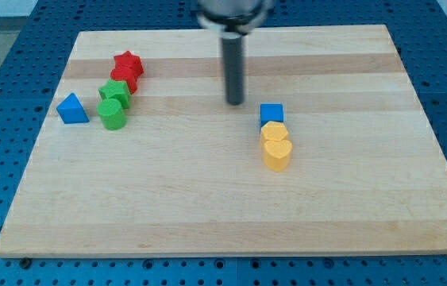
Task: Push the blue cube to the left side of the yellow heart
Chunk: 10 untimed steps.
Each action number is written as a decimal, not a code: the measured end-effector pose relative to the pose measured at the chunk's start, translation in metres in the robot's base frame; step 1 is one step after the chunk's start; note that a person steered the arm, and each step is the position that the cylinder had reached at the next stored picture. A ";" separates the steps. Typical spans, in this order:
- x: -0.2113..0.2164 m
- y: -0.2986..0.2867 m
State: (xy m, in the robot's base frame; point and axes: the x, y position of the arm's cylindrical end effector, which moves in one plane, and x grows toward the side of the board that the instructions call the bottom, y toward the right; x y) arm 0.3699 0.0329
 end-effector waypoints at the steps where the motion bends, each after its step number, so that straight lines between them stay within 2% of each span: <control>1: -0.008 0.069; 3: 0.038 0.075; 6: 0.039 0.010; 7: 0.052 0.019; 10: 0.089 -0.052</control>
State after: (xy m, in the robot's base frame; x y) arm 0.4585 -0.0187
